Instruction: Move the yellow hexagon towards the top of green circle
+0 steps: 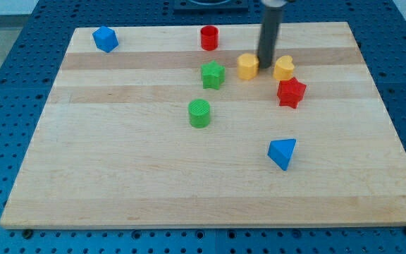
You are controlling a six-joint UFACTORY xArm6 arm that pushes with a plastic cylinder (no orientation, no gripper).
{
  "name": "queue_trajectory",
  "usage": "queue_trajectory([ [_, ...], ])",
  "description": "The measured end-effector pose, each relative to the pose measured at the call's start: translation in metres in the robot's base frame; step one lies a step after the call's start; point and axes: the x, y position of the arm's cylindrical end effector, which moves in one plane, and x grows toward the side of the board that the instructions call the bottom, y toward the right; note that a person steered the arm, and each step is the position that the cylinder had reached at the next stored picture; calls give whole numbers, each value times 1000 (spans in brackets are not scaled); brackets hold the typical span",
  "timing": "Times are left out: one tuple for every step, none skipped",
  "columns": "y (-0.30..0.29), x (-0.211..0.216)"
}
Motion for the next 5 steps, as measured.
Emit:
queue_trajectory([
  [-27,-1],
  [-31,-1],
  [-42,13],
  [-55,42],
  [-44,91],
])
